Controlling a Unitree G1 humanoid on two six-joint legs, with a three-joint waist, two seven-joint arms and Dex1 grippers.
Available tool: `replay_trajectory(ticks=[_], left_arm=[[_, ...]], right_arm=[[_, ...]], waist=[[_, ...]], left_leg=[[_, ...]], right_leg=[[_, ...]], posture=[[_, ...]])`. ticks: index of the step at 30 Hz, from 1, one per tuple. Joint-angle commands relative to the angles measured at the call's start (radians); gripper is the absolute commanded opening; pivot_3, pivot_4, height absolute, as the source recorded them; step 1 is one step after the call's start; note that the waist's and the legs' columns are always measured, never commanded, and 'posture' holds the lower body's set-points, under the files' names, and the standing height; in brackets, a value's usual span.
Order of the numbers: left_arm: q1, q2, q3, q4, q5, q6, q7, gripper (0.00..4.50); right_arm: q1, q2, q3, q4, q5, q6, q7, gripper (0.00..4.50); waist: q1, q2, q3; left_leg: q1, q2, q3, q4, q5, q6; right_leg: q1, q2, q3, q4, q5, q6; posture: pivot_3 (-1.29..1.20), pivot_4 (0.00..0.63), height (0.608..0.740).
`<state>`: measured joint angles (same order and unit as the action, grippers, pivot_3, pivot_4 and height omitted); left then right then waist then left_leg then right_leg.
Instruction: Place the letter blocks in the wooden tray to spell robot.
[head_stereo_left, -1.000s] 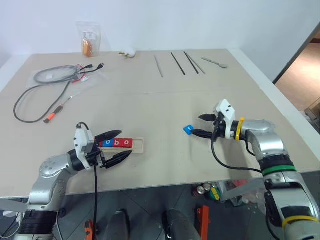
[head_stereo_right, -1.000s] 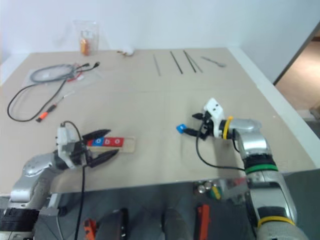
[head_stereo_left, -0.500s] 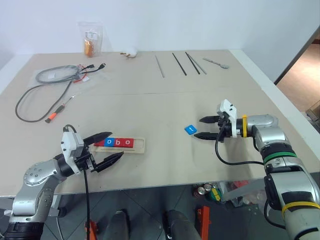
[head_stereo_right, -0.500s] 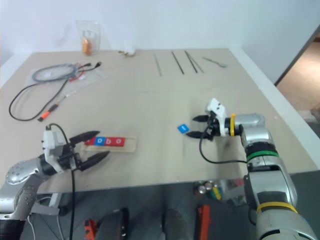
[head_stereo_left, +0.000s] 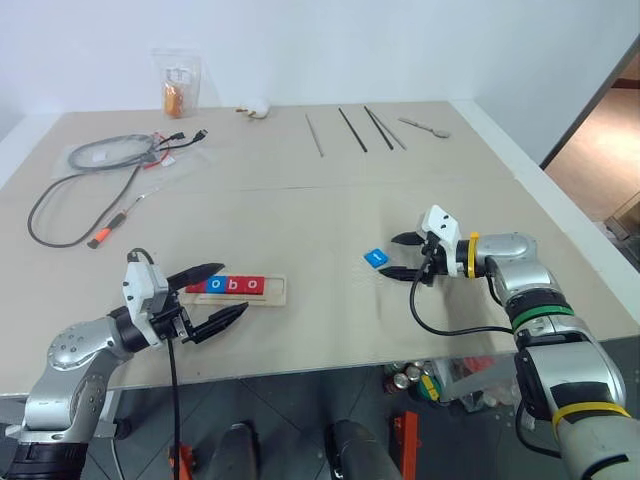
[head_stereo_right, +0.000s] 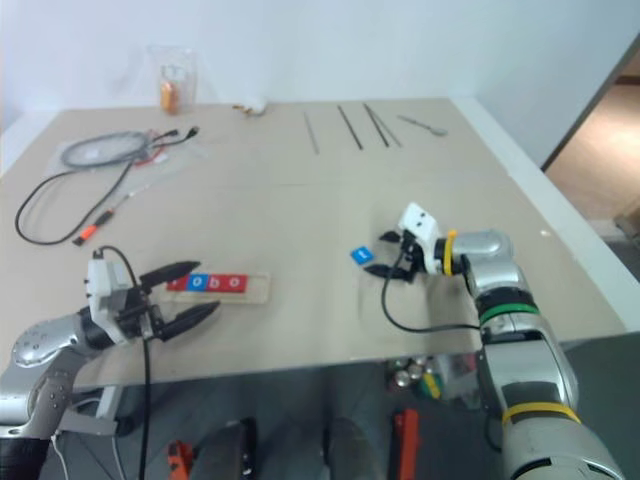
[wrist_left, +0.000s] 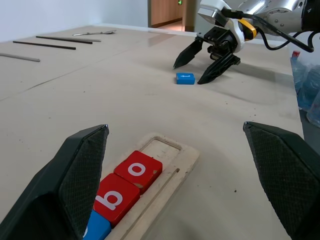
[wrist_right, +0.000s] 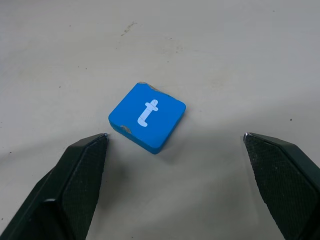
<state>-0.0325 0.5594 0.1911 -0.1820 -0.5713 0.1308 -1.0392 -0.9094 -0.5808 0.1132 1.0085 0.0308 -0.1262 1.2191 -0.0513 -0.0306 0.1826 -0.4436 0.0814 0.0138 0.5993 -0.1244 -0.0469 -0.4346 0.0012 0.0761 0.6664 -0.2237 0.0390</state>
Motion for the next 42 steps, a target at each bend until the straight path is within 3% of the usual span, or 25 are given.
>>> replay_trajectory(ticks=[1, 14, 25, 26, 42], left_arm=[[-0.022, 0.001, -0.005, -0.018, -0.009, -0.012, -0.010, 4.50], [-0.014, -0.011, -0.006, -0.016, -0.005, -0.021, -0.007, 4.50], [-0.023, -0.009, 0.007, -0.004, -0.003, -0.026, -0.008, 4.50], [-0.024, -0.008, 0.008, -0.003, -0.003, -0.026, -0.008, 4.50], [-0.041, -0.021, -0.006, 0.007, 0.003, -0.029, -0.003, 4.50]], right_arm=[[-0.027, 0.014, -0.013, 0.017, -0.008, -0.010, -0.017, 4.49], [-0.048, 0.062, -0.054, 0.003, 0.041, 0.047, 0.008, 4.49], [-0.035, 0.058, -0.048, 0.010, 0.021, 0.037, 0.015, 4.49], [-0.034, 0.056, -0.047, 0.011, 0.020, 0.036, 0.016, 4.24], [-0.024, 0.049, -0.064, -0.007, 0.038, 0.053, 0.038, 4.24]], waist=[[0.000, 0.000, 0.000], [-0.027, 0.000, 0.000], [-0.027, 0.000, 0.000], [-0.027, 0.000, 0.000], [-0.027, 0.000, 0.000]], left_leg=[[0.000, 0.000, 0.000, 0.000, 0.000, 0.000], [0.002, 0.000, 0.001, 0.000, 0.000, 0.000], [0.001, 0.000, 0.002, 0.000, 0.000, 0.000], [0.001, 0.000, 0.002, 0.000, 0.000, 0.000], [0.002, 0.000, 0.002, 0.000, 0.000, 0.000]], right_leg=[[0.000, 0.000, 0.000, 0.000, 0.000, 0.000], [0.000, 0.002, 0.003, 0.000, 0.002, 0.000], [0.000, 0.002, 0.004, 0.000, 0.001, 0.001], [0.000, 0.002, 0.004, 0.000, 0.001, 0.001], [0.000, 0.002, 0.004, 0.000, 0.001, 0.001]], posture=[[0.00, 0.150, 0.740], [0.00, 0.150, 0.740], [0.00, 0.150, 0.740], [0.00, 0.150, 0.740], [0.00, 0.150, 0.740]])
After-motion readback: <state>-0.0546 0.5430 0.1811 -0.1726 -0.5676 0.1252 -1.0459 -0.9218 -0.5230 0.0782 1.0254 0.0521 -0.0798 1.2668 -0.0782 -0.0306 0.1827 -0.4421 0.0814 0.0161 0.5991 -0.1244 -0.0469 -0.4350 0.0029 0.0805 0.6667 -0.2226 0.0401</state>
